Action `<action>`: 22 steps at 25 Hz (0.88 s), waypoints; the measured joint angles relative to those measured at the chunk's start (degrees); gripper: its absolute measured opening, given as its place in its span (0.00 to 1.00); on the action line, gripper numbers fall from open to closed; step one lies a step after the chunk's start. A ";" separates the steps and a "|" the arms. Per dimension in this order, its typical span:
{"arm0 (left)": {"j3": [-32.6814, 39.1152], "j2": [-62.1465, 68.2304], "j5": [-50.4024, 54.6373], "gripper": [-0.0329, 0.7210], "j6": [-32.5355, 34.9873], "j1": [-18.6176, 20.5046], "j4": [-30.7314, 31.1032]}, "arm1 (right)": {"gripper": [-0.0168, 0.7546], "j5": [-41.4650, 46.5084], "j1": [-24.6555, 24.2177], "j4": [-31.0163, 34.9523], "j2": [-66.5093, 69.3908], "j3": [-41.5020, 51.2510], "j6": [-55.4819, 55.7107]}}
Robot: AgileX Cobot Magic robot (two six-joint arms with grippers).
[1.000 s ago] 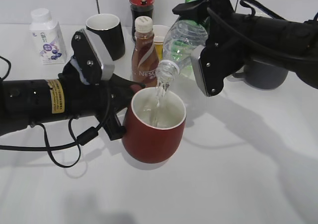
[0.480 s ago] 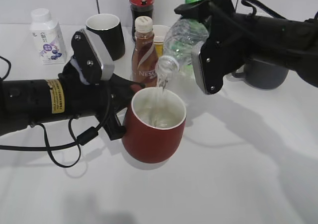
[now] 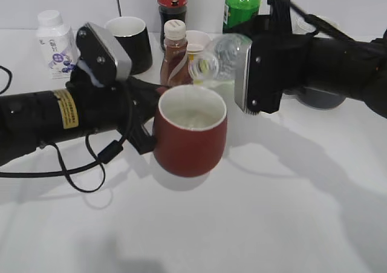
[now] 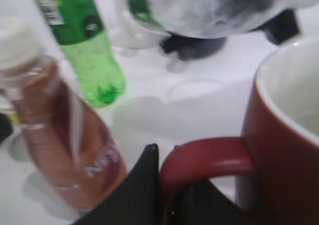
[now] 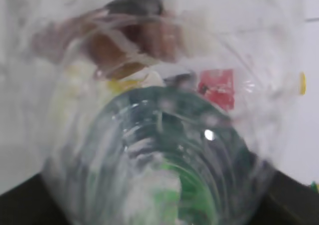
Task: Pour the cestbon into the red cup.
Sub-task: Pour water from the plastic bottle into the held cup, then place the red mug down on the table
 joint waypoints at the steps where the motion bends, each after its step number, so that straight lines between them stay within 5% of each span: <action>1: 0.00 0.00 -0.07 0.10 0.00 0.00 -1.07 | 0.64 -0.63 0.00 0.00 0.00 0.00 2.59; 14: 2.01 -5.79 0.16 0.10 0.07 2.17 -7.58 | 0.64 -14.22 0.00 0.65 0.00 -0.58 38.95; 22: 8.60 -12.08 0.35 0.10 0.12 8.55 -11.33 | 0.64 -13.27 0.00 16.08 0.00 -1.06 50.36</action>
